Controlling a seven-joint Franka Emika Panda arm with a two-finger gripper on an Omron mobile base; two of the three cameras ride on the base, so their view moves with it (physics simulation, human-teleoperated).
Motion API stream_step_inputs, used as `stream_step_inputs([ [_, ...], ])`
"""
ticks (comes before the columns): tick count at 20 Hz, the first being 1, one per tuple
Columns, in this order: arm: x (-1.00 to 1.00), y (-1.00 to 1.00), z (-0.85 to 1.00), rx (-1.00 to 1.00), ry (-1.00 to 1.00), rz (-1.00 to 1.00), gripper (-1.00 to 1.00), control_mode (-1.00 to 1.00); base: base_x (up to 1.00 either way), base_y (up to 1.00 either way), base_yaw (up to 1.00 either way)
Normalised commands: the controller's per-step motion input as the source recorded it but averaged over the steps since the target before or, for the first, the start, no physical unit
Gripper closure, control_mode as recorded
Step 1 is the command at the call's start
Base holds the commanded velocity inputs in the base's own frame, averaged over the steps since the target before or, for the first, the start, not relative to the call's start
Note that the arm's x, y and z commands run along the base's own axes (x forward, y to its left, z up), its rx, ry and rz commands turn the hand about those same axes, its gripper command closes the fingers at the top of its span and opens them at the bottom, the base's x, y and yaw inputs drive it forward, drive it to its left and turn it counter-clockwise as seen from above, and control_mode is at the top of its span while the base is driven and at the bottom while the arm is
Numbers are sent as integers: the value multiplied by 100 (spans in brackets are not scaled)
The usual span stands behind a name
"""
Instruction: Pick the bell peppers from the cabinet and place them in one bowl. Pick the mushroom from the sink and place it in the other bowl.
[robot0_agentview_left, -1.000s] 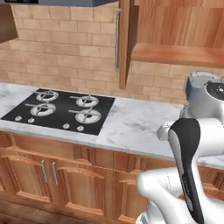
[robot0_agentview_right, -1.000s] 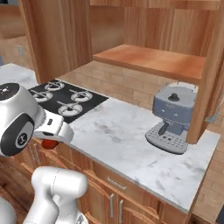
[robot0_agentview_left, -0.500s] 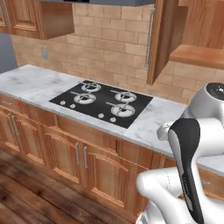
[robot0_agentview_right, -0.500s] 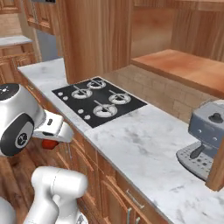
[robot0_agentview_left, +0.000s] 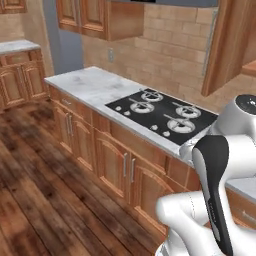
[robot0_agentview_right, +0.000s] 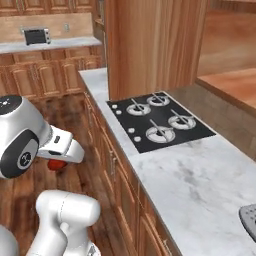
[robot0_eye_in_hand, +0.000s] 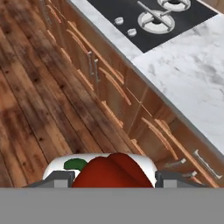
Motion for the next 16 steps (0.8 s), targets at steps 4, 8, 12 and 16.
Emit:
stream_step_inputs([
  [4, 0, 0, 0, 0, 0, 0, 100, 100, 0, 5, 50],
  [8, 0, 0, 0, 0, 0, 0, 100, 100, 0, 6, 50],
  [12, 0, 0, 0, 0, 0, 0, 100, 100, 0, 6, 50],
  [16, 0, 0, 0, 0, 0, 0, 100, 100, 0, 7, 50],
])
